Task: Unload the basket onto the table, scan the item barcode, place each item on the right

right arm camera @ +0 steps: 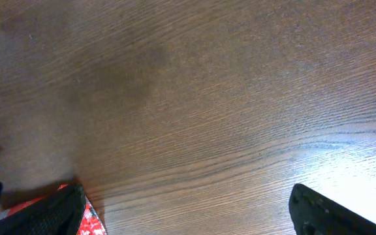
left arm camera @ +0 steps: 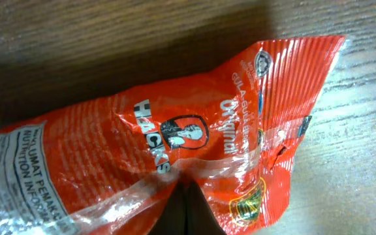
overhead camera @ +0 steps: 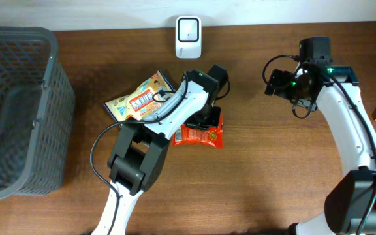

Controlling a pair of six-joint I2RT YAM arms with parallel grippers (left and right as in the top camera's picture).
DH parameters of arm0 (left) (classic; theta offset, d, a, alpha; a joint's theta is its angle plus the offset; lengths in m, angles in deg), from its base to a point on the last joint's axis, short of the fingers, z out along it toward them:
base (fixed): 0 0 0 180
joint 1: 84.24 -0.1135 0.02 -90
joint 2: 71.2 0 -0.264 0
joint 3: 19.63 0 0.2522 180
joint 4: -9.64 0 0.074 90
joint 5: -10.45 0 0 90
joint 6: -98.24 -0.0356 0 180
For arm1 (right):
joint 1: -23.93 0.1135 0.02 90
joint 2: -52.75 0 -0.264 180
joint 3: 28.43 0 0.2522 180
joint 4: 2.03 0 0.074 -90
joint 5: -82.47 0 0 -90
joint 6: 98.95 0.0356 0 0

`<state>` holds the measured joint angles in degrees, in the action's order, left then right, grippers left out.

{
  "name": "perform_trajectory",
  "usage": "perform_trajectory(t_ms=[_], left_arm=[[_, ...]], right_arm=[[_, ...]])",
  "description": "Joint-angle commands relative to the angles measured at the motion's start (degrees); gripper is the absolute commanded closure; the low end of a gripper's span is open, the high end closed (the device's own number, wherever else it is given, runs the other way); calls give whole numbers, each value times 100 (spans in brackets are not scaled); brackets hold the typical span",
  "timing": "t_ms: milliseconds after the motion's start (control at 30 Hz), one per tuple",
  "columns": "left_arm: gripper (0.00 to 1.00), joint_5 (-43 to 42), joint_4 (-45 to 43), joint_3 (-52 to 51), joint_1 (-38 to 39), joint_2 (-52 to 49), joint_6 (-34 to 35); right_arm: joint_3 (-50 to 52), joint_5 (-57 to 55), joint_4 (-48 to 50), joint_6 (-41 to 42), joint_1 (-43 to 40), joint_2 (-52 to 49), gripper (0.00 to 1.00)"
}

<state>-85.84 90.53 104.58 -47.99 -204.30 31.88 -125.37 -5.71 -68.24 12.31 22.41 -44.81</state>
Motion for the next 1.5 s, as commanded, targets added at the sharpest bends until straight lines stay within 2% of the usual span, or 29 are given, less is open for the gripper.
perform_trajectory(t_ms=[0, 67, 133, 167, 233, 367, 400, 467, 533, 567, 667, 767, 833, 1033, 1100, 1200, 1233, 1267, 1333, 1400, 1467], left_arm=[[100, 4, 568, 776, -221, -160, 68], [100, 7, 1462, 1821, -566, -155, -197], [93, 2, 1904, 2463, -911, -155, -293], [81, -17, 1980, 2503, -1014, -155, -293], [24, -39, 2406, 2503, -1349, -157, -415], [22, -96, 2962, 2503, -1718, -120, -675], [18, -221, 2962, 2503, -1845, 31, -730], [18, -254, 2964, 2496, -1884, 483, -935], [12, -179, 2962, 2310, -1875, 903, -1054], [12, 149, 2962, 2009, -1875, 1047, -1051], [9, 131, 2745, 715, -1886, 1078, -1051], [10, -413, 1322, -643, -1921, 1078, -1182], [15, -485, 695, -1067, -2041, 1075, -1178], [16, -2004, -927, -2061, -2090, 1075, -1434], [24, -2608, -1663, -2503, -2087, 1073, -1364], [38, -2651, -2608, -2973, -2087, 1071, -426], [46, -2649, -2708, -3029, -2087, 1071, -372], [59, -2599, -2706, -3042, -2087, 1071, -374], [92, -2369, -2704, -3042, -2087, 1071, -376], [100, -2367, -2675, -3029, -2122, 1123, -376], [100, -2044, -2367, -2765, -2142, 1276, -376]], right_arm=[[13, 11, -2, 46, -39, 66, 2], [13, 11, -2, 48, -39, 66, 2], [13, 11, -2, 46, -39, 66, 2], [13, 11, -2, 46, -39, 66, 2], [13, 11, -2, 48, -39, 66, 2], [13, 11, -2, 46, -39, 66, 2], [13, 11, -2, 48, -39, 66, 2], [13, 11, -2, 48, -39, 66, 2], [13, 11, -2, 48, -39, 66, 2], [13, 11, -2, 48, -39, 66, 1], [13, 11, -2, 46, -39, 66, 2], [15, 11, -2, 48, -39, 66, 2], [13, 11, -2, 48, -39, 66, 2], [13, 11, -2, 46, -39, 66, 2], [13, 11, -2, 48, -39, 66, 2], [13, 11, -2, 48, -39, 66, 2], [13, 11, -2, 46, -39, 66, 2], [13, 11, -2, 48, -39, 66, 2], [13, 11, -2, 48, -39, 66, 2], [13, 11, -2, 48, -39, 66, 2], [15, 11, -2, 48, -39, 66, 2]])
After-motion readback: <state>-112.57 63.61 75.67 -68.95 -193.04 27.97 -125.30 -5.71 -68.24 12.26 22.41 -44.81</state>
